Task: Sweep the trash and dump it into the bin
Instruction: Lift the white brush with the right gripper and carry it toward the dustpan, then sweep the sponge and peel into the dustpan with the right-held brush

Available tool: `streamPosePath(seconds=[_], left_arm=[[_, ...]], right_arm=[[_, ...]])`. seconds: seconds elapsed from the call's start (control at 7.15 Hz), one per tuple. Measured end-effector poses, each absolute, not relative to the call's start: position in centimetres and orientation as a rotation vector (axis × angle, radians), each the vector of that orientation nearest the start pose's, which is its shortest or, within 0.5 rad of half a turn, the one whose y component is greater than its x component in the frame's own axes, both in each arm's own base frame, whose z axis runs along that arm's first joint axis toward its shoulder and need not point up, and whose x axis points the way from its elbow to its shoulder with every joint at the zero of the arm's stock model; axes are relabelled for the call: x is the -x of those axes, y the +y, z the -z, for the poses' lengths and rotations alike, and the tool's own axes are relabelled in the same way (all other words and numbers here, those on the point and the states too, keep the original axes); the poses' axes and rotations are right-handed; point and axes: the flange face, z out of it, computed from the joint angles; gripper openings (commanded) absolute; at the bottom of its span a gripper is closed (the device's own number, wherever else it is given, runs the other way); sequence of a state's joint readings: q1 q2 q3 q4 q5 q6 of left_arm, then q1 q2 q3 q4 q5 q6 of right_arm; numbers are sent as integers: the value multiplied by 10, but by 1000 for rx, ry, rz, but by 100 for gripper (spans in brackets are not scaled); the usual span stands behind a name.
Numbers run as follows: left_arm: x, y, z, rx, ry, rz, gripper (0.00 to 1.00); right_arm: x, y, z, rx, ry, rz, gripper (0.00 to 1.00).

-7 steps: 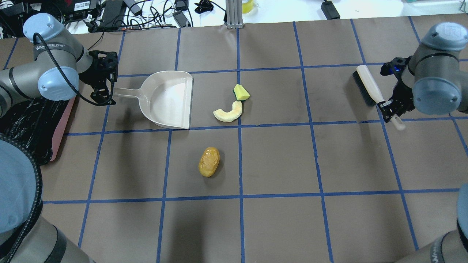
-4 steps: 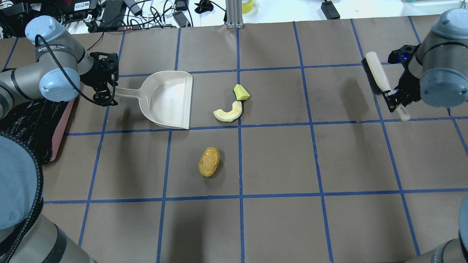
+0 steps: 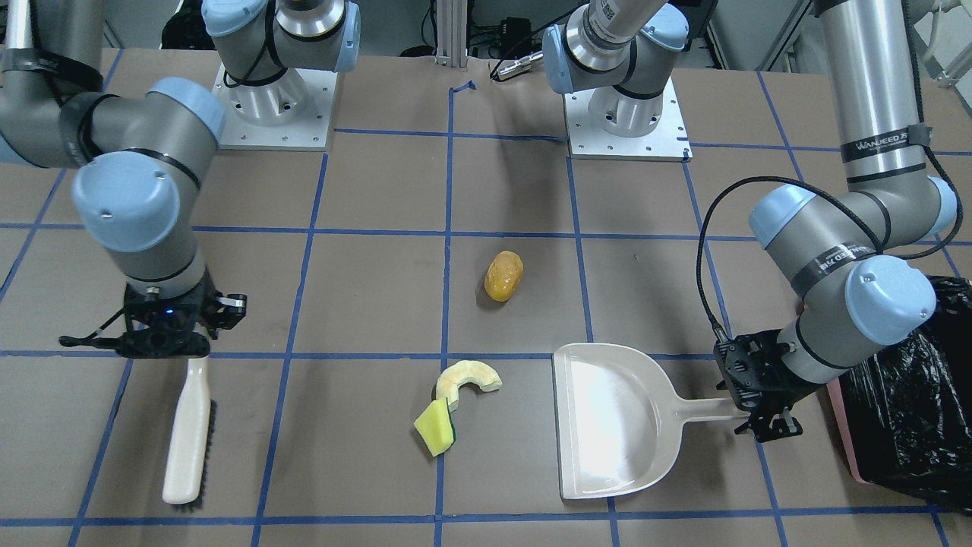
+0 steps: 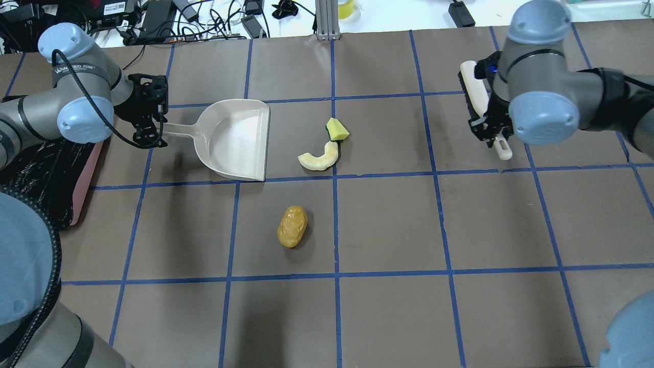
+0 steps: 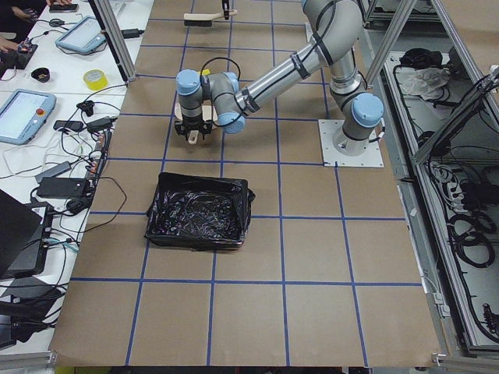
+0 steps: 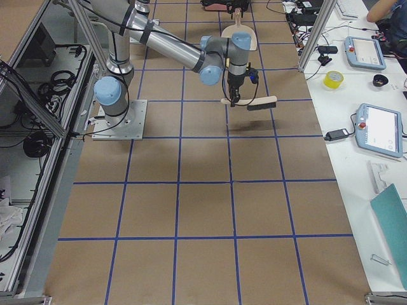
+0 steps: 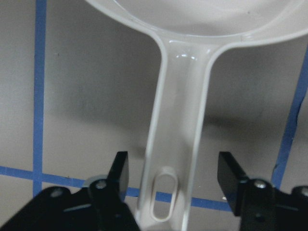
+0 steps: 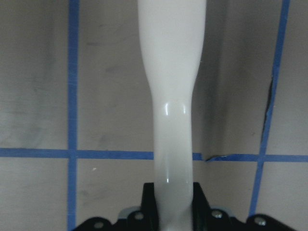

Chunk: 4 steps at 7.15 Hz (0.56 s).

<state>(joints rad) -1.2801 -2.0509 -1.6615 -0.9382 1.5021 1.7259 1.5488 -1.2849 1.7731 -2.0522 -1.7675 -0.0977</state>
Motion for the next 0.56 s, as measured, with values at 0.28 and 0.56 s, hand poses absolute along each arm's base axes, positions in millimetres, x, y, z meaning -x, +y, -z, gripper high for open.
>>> streamPosePath(seconds=[0.28,0.56], left_arm=[[-46,-645,-234,-2058,2350,140,11],[-45,-643,-235,-2059,2353,137,0]], right_arm=[[-186,-567,-282,94,3363,-48,8],[-262,-573,-265,93,3389,-82,3]])
